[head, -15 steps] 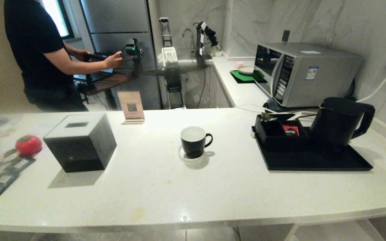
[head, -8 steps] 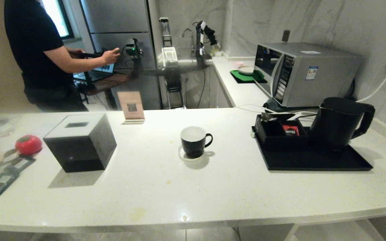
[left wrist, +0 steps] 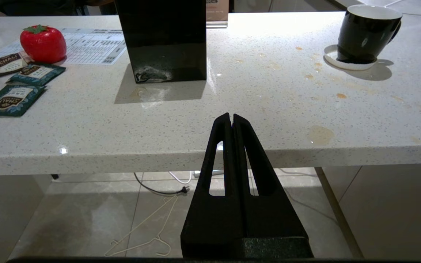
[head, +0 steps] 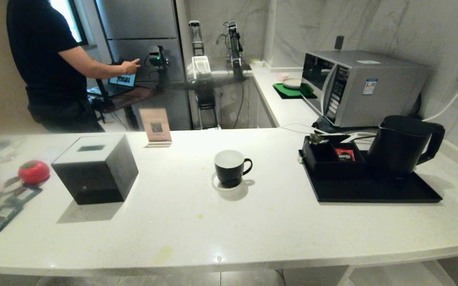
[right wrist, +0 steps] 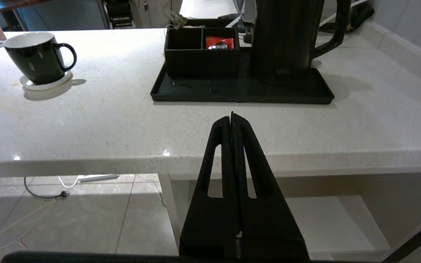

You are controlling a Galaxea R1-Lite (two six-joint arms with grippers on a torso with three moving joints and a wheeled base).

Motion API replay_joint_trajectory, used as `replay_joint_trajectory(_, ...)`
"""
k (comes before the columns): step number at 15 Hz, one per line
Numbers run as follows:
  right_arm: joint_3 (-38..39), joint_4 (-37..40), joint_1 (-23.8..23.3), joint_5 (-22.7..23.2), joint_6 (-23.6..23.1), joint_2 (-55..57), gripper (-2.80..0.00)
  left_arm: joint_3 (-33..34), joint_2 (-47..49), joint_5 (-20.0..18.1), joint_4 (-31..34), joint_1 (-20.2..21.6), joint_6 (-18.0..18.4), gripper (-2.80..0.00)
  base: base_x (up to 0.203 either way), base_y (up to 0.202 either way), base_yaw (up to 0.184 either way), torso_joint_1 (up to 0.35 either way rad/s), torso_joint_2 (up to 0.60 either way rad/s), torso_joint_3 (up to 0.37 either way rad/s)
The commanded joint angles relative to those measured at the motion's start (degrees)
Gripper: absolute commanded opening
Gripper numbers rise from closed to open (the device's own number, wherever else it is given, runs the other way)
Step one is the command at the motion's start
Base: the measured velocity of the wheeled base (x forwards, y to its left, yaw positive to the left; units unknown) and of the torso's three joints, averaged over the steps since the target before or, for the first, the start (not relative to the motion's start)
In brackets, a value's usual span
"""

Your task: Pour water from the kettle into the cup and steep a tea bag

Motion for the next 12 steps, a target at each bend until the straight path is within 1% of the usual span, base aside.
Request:
replay_joint_trajectory(1,-3.82,-0.21,0.11,-0.14,0.11,8.53,-2.80,0.00,0.09,0.03,0.04,0.00,-0.10,-2.80,0.000,0.000,0.000,0.000,0.00,0.000)
replay_joint_trajectory(3,-5.78,-1.37,0.06,-0.82,0.30,13.53,-2.80,0.00,0.09,0.03,0.02,0.00,-0.02,-2.80,0.000,0.000,0.000,0.000,0.00,0.000)
replay_joint_trajectory(6,-6.63,-6.36,0.01,-2.69,0.67,21.59,-2.80,0.00,0.09,0.03,0.04,0.00,-0.03,-2.80,0.000,0.000,0.000,0.000,0.00,0.000)
replay_joint_trajectory(8,-8.53,-9.98,-0.09,-6.35,2.10,29.06,-2.80,0.00,0.09,0.03,0.04,0.00,-0.10,-2.80,0.000,0.000,0.000,0.000,0.00,0.000)
replay_joint_trajectory(10,-12.09,-12.28,-0.65,-10.96,3.97,36.49,-2.80,0.00,0.09,0.03,0.01,0.00,-0.02,-2.80,0.000,0.000,0.000,0.000,0.00,0.000)
replay_joint_trajectory(11,-14.22,-12.95,-1.39,-12.74,4.78,39.65,-2.80,0.00,0.09,0.03,0.04,0.00,-0.10,-2.80,0.000,0.000,0.000,0.000,0.00,0.000)
replay_joint_trajectory(12,-15.74,-13.45,-3.34,-13.63,5.29,41.95,-2.80,0.00,0.09,0.03,-0.04,0.00,-0.02,-2.80,0.000,0.000,0.000,0.000,0.00,0.000)
